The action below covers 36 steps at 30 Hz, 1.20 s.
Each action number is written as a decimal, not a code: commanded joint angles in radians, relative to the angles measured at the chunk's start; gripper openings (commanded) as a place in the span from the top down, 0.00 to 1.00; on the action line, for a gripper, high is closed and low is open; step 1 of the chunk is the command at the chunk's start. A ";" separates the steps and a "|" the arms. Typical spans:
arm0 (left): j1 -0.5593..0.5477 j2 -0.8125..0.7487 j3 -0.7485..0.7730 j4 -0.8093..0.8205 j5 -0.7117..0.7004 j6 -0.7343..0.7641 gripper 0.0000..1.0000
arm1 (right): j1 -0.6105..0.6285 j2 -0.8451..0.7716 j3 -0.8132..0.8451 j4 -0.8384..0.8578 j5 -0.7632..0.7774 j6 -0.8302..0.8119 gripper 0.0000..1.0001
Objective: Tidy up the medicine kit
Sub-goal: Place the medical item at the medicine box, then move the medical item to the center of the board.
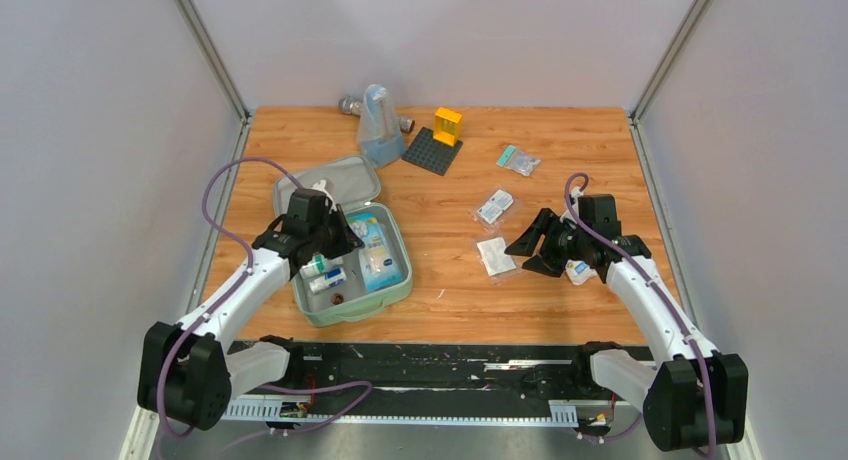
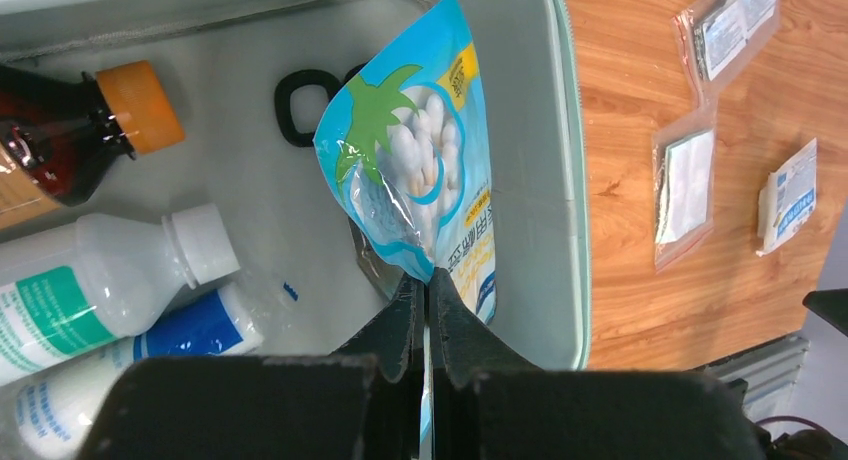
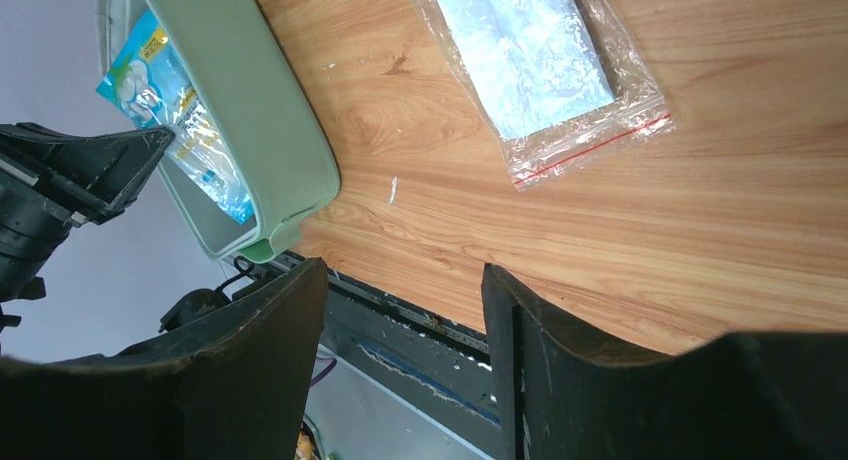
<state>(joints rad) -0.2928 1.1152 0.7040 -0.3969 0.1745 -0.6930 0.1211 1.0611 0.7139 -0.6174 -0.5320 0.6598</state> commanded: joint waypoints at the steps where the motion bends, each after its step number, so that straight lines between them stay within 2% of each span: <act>1: 0.006 0.031 -0.028 0.098 0.035 -0.009 1.00 | 0.003 0.001 0.048 0.007 0.003 -0.017 0.41; 7: 0.007 0.091 -0.038 0.086 -0.009 -0.057 0.98 | 0.003 0.001 0.047 0.007 0.009 -0.022 0.40; 9: 0.007 0.100 -0.039 0.073 -0.017 -0.058 0.85 | 0.002 0.006 0.047 0.007 0.011 -0.026 0.40; 10: 0.007 0.099 -0.040 0.071 -0.018 -0.060 0.70 | 0.002 0.009 0.048 0.007 0.012 -0.028 0.40; 11: 0.007 0.094 -0.041 0.068 -0.019 -0.059 0.64 | 0.002 0.013 0.048 0.007 0.012 -0.031 0.40; 12: 0.007 0.090 -0.041 0.065 -0.021 -0.059 0.53 | 0.002 0.017 0.048 0.007 0.013 -0.031 0.40; 16: 0.008 0.056 -0.030 0.028 -0.043 -0.045 0.30 | 0.002 0.026 0.049 0.008 0.020 -0.031 0.40; 23: 0.006 -0.012 0.031 -0.077 -0.014 0.002 0.09 | 0.002 0.060 0.032 0.027 0.078 -0.050 0.39; 26: 0.006 -0.046 0.061 -0.109 0.004 0.021 0.04 | 0.003 0.093 0.038 0.021 0.113 -0.052 0.38; 29: 0.006 -0.096 0.079 -0.126 0.026 0.024 0.00 | 0.004 0.101 0.075 -0.014 0.260 -0.036 0.37; 34: 0.007 -0.155 0.089 -0.114 0.083 -0.006 0.00 | 0.002 0.171 0.235 -0.157 0.716 -0.004 0.36; 36: 0.006 -0.162 0.094 -0.104 0.109 -0.015 0.00 | 0.000 0.203 0.277 -0.202 0.845 0.016 0.22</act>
<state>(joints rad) -0.2920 0.9821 0.7586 -0.5079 0.2169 -0.6987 0.1230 1.2240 0.8806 -0.7376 -0.0593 0.6441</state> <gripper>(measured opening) 0.996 0.686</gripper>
